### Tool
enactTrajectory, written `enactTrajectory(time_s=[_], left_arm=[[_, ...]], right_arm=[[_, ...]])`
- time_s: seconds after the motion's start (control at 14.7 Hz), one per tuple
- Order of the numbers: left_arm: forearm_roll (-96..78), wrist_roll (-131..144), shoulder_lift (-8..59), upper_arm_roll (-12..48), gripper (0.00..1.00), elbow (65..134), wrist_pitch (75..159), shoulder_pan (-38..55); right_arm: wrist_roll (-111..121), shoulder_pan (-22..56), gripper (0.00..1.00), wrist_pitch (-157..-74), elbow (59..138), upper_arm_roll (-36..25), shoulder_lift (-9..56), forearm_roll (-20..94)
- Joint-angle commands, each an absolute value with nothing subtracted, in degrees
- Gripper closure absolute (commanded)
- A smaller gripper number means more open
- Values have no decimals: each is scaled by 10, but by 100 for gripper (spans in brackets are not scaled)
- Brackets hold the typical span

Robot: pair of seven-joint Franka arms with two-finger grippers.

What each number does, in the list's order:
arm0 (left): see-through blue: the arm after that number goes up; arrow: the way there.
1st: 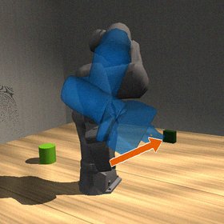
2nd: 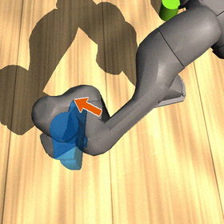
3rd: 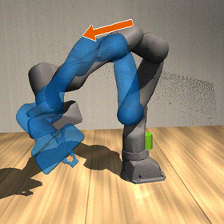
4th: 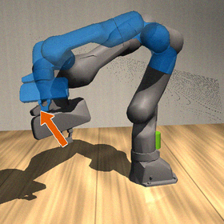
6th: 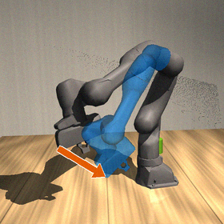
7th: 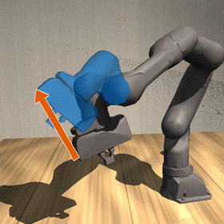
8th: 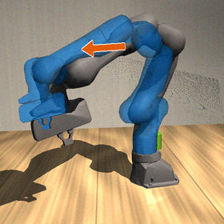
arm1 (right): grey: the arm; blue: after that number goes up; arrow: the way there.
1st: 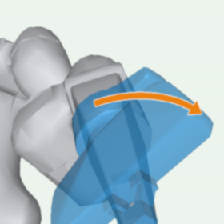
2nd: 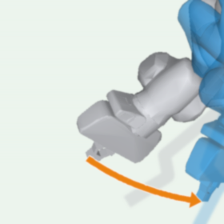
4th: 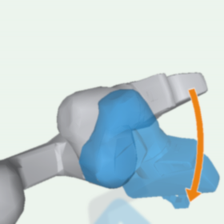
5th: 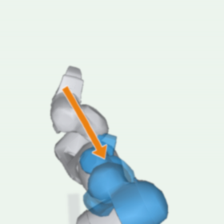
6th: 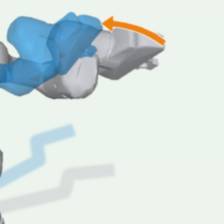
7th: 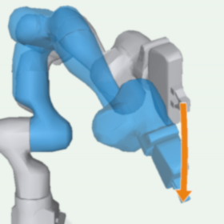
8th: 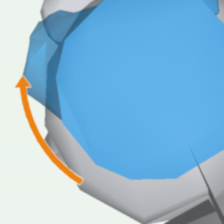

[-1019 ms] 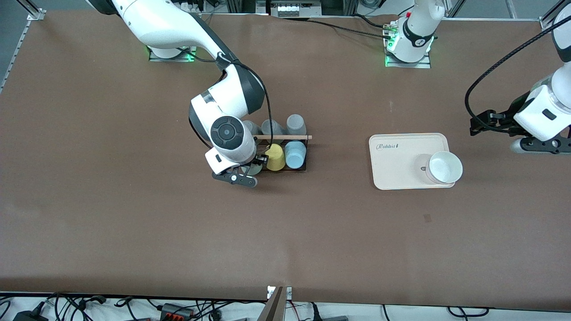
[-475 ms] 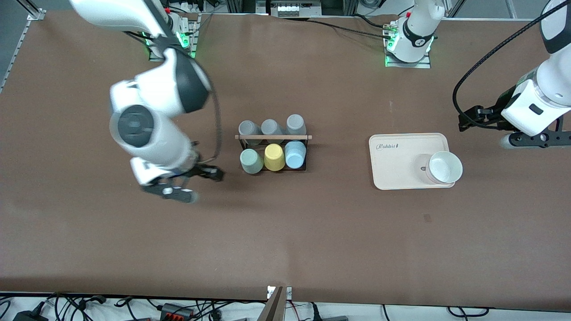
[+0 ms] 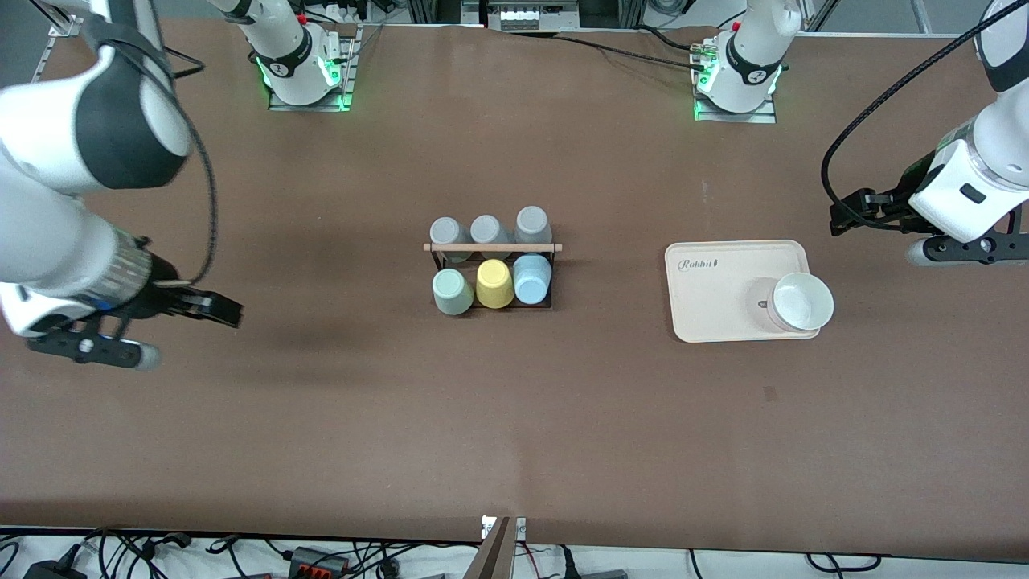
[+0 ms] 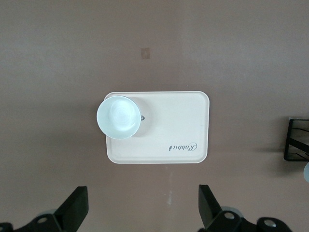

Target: Hang scattered cups on rack with three cups

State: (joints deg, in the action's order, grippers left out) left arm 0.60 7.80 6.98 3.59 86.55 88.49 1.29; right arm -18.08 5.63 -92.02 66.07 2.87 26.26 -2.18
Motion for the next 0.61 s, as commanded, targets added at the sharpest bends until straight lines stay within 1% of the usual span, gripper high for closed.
enactTrajectory(time_s=[0.0, 0.2, 0.48, 0.54], left_arm=[[3, 82, 66, 40, 0, 861, 883, 8], [2, 83, 66, 40, 0, 861, 883, 8], [4, 82, 66, 40, 0, 861, 883, 8], [3, 82, 66, 40, 0, 861, 883, 8]], right_arm=[[-154, 27, 0, -903, 715, 39, 192, -30], [-127, 15, 0, -922, 819, 39, 94, -39], [-116, 11, 0, -993, 966, 39, -16, -42], [-116, 12, 0, -1007, 989, 39, -31, -42]])
